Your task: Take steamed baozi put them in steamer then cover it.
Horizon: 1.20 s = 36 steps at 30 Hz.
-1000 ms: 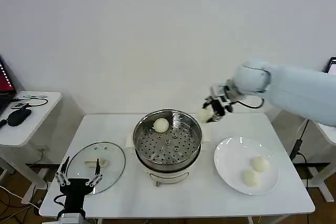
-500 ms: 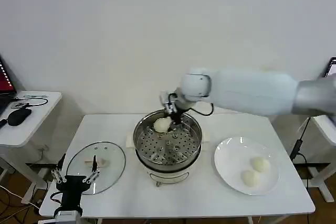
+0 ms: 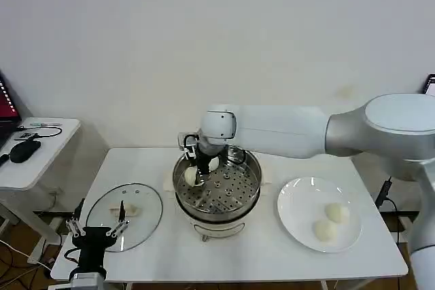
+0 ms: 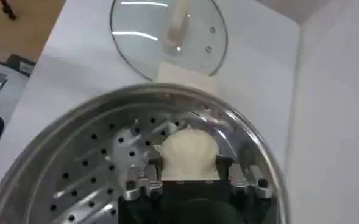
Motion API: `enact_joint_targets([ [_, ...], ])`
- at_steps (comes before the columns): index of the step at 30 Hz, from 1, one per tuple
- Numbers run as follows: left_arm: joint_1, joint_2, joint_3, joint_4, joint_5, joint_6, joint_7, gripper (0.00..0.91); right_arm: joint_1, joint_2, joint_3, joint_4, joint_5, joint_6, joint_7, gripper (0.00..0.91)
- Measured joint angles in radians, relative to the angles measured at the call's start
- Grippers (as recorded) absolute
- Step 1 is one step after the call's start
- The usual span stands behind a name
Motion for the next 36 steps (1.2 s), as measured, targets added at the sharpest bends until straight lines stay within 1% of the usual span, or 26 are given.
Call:
enact_joint_targets([
  [9,-0.005,-0.006,0.007,-0.002,0.003,0.0,0.0,0.907,-0.024,0.03,-0.002,-0.032,-0.004,-0.004,-0.002,0.605],
  [10,-0.004,-0.006,0.007,-0.002,0.003,0.0,0.0,0.907,-0.024,0.031,-0.002,-0.035,-0.007,-0.003,-0.003,0.816],
  [11,-0.002,-0.006,0.007,-0.002,0.003,0.0,0.0,0.907,-0.024,0.032,-0.002,-0.037,-0.01,-0.003,-0.004,0.907],
  [21,0.002,-0.006,0.01,-0.011,0.003,0.0,0.0,0.907,-0.012,0.021,-0.004,-0.03,-0.028,0.006,-0.015,0.907],
  [27,0.002,-0.007,0.017,-0.012,0.004,0.001,0.001,0.907,0.019,-0.015,-0.003,0.006,-0.03,0.011,-0.012,0.907],
  [32,-0.001,-0.009,0.026,-0.012,0.004,0.003,0.002,0.907,0.08,-0.094,-0.028,0.081,-0.042,0.02,-0.015,0.907],
  [36,-0.006,-0.009,0.035,-0.012,0.007,0.005,0.005,0.907,0.136,-0.194,-0.054,0.164,-0.066,0.031,-0.021,0.907],
])
